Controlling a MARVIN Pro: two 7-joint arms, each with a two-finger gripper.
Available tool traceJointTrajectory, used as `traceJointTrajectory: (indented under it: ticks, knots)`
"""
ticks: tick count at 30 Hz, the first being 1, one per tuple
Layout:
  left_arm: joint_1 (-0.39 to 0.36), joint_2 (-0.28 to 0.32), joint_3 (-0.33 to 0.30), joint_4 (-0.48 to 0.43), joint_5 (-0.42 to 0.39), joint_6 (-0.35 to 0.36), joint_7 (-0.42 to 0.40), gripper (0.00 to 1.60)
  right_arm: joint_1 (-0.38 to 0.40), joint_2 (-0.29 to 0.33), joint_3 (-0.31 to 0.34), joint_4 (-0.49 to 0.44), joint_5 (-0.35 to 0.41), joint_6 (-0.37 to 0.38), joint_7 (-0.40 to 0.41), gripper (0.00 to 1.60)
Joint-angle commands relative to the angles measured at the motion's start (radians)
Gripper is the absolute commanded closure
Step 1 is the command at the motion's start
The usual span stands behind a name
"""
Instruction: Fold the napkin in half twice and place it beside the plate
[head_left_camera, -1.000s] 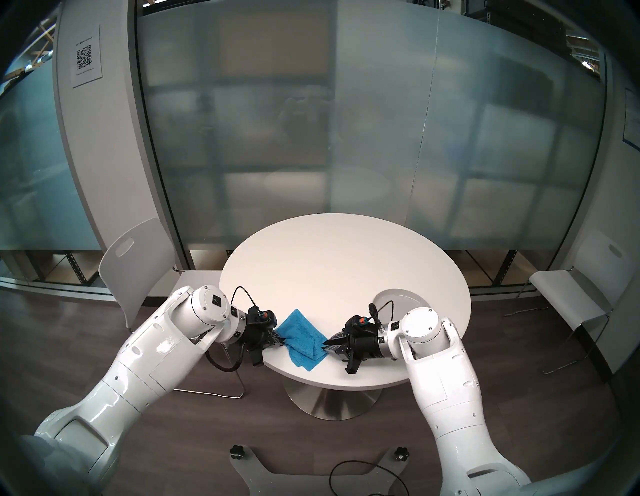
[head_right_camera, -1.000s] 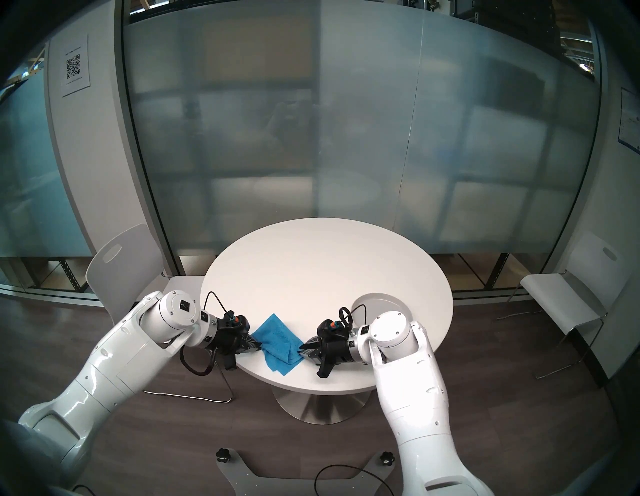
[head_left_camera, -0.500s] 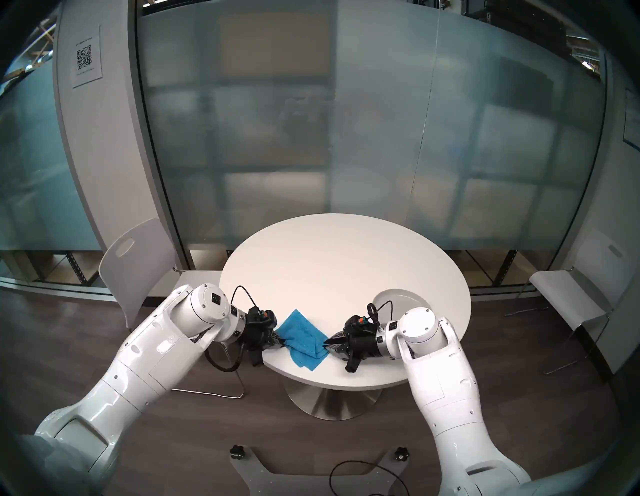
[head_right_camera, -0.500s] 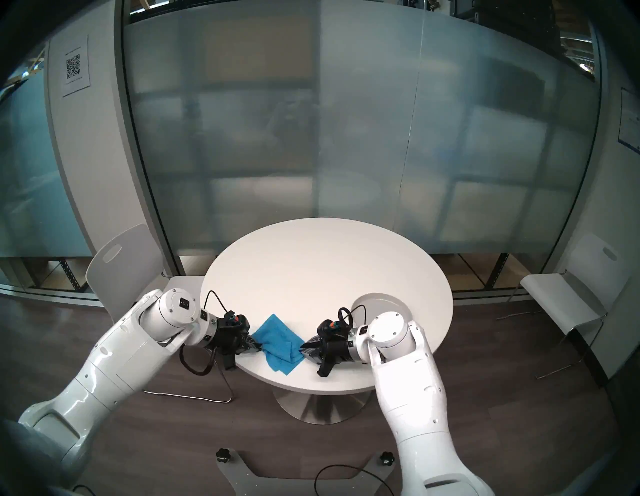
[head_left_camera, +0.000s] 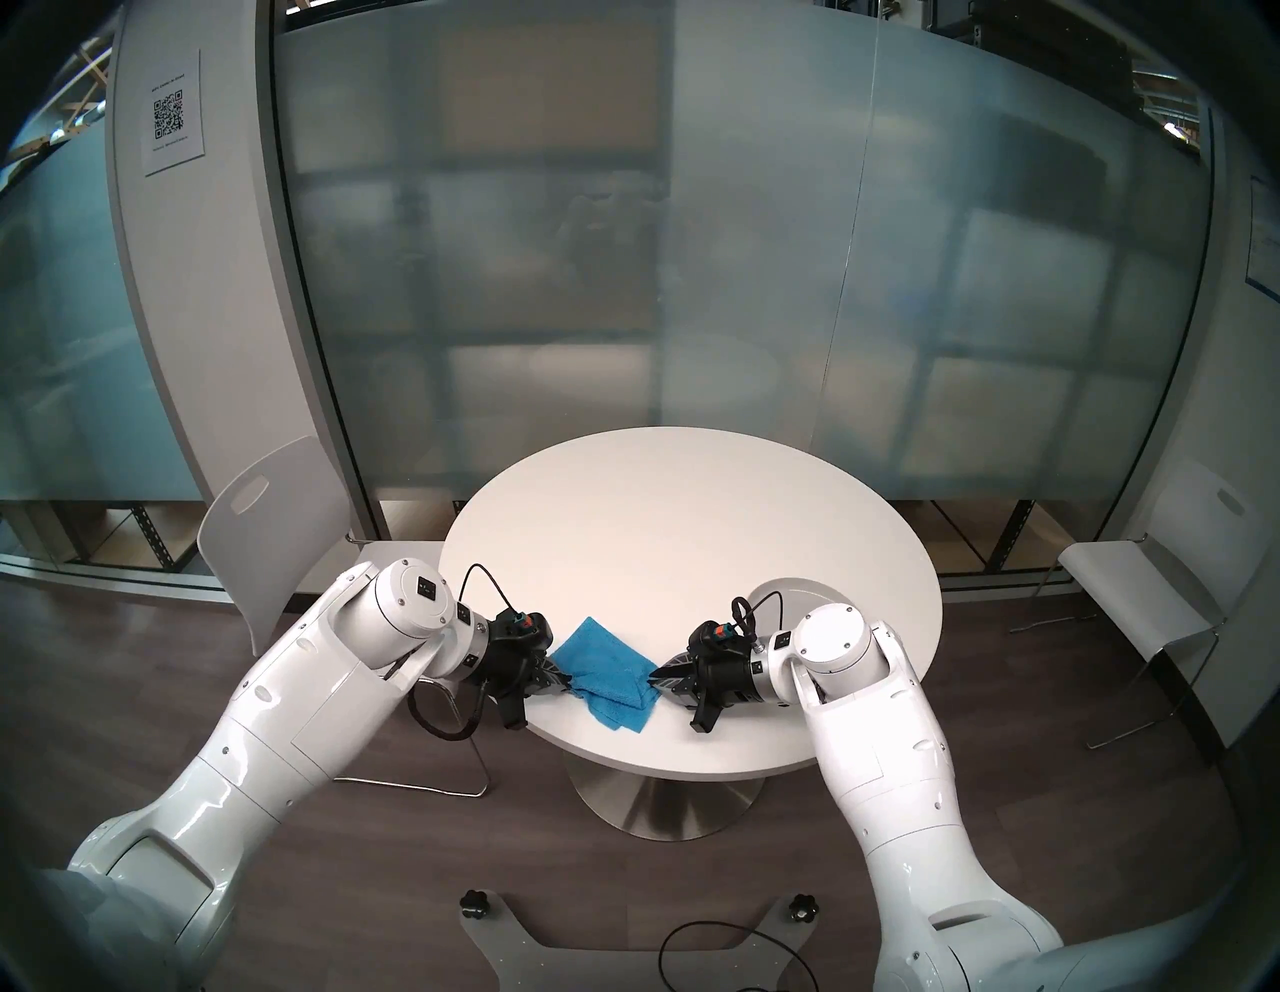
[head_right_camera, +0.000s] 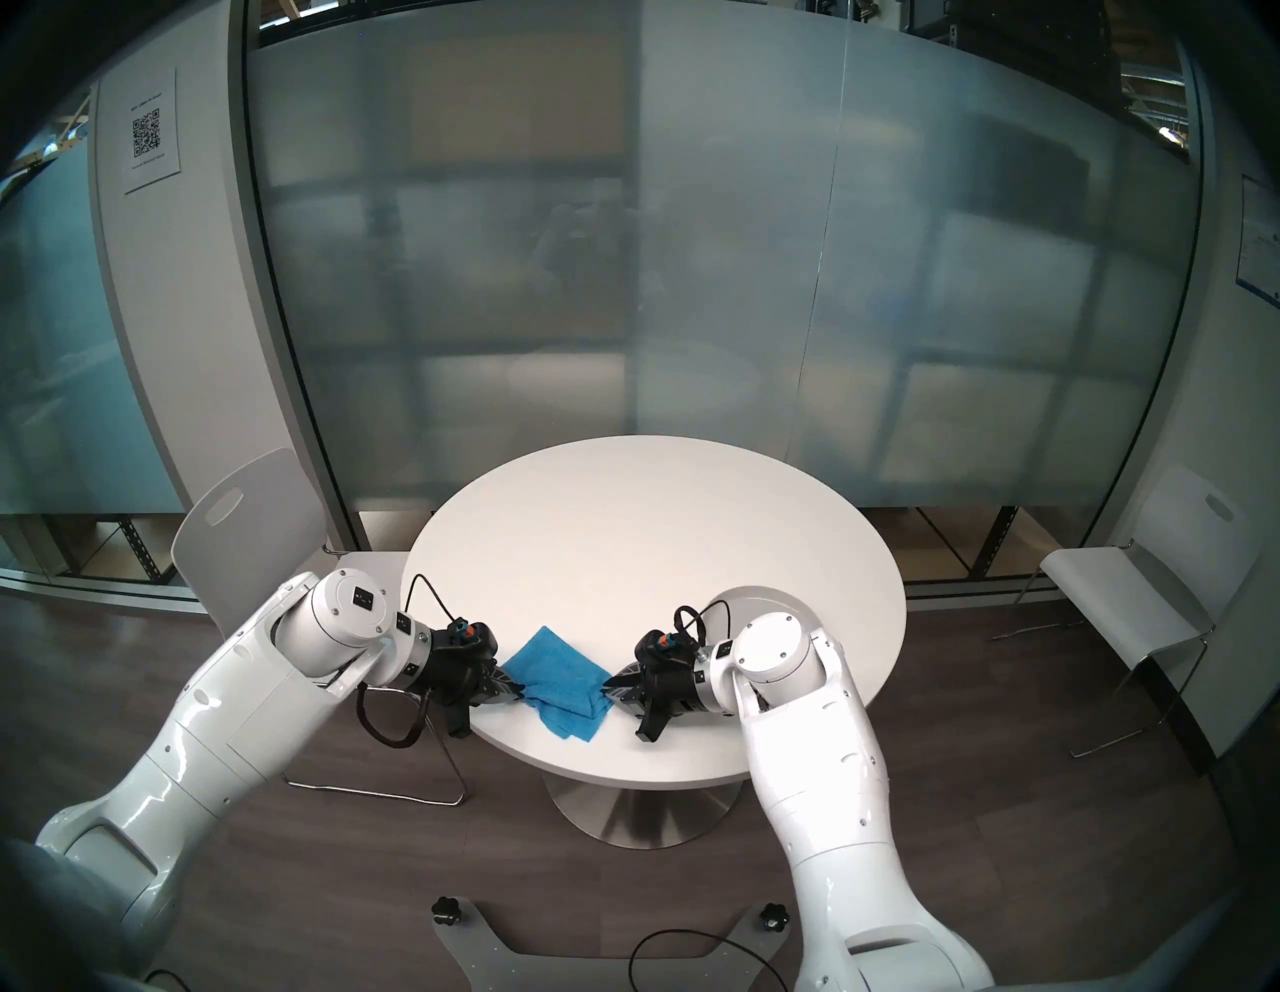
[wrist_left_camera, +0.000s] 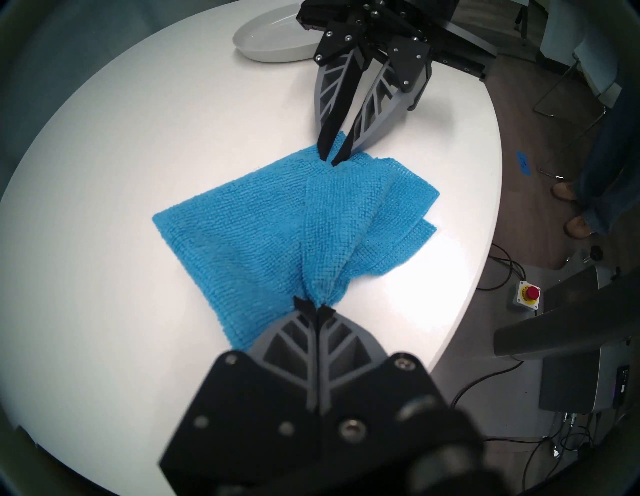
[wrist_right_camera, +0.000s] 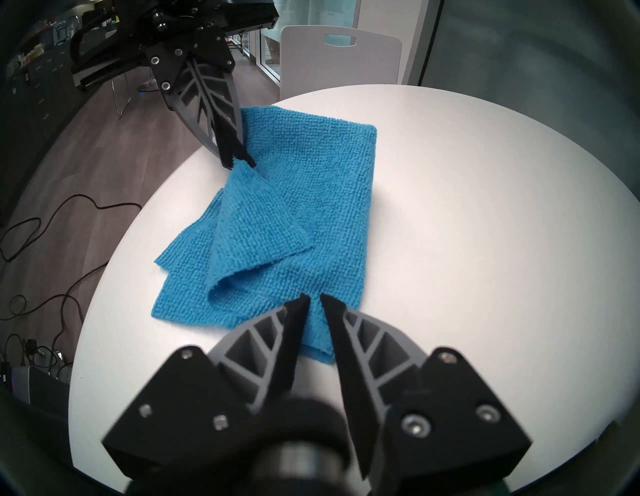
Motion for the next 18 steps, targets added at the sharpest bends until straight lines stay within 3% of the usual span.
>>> traceJointTrajectory:
  ticks: [1, 10, 18]
  knots:
    - [0.021, 0.015, -0.011, -0.022, -0.009, -0.003, -0.003, 1.60, 0.010, 0.003, 0.003, 0.001, -0.004, 0.004, -0.005, 0.90]
    - [0.068, 0.019, -0.025, -0.023, -0.010, -0.026, 0.035, 1.60, 0.021, 0.002, -0.001, 0.018, -0.008, -0.001, -0.007, 0.91]
    - [0.060, 0.002, -0.030, -0.019, -0.022, -0.017, 0.050, 1.60, 0.025, -0.001, -0.002, 0.025, -0.006, -0.004, -0.008, 0.92]
